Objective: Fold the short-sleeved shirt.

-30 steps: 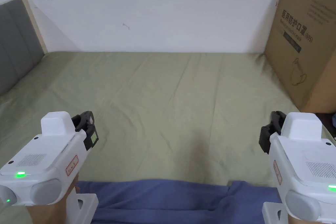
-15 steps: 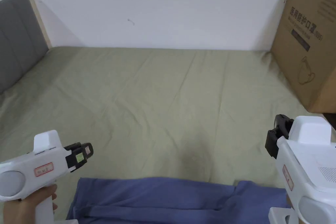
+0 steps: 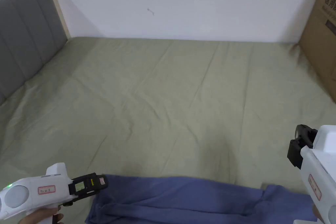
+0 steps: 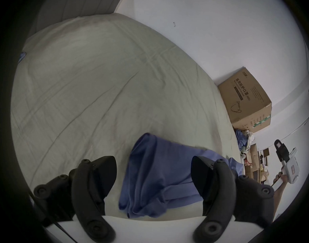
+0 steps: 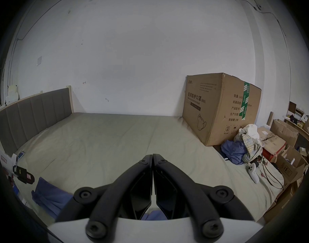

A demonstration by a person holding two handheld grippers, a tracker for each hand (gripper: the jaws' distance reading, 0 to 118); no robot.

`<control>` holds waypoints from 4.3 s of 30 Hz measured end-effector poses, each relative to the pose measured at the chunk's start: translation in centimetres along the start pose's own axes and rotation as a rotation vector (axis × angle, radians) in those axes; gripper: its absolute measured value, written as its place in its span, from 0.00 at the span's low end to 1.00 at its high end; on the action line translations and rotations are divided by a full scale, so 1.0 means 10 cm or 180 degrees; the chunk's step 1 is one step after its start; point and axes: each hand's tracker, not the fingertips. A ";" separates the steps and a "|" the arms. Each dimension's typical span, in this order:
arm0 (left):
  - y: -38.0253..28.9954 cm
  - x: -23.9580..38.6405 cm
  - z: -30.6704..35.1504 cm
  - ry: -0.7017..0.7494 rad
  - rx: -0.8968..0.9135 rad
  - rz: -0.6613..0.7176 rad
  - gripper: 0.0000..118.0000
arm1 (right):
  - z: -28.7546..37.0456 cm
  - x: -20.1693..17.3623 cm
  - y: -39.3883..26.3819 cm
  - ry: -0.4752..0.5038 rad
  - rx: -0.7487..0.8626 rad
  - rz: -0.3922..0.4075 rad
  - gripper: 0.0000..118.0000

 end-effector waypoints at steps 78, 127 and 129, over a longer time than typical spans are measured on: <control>-0.86 2.82 -0.74 0.0083 -0.0041 -0.1479 0.75 | 0.38 0.80 -0.03 -0.0009 0.0029 -0.0303 0.00; -1.45 2.36 -0.88 0.0000 -0.0032 -0.1691 0.00 | 0.39 0.90 -0.03 -0.0070 -0.0048 -0.0294 0.00; -1.24 2.28 -0.71 -0.0135 0.0023 -0.1471 0.00 | 0.38 0.88 -0.02 -0.0060 -0.0044 -0.0277 0.00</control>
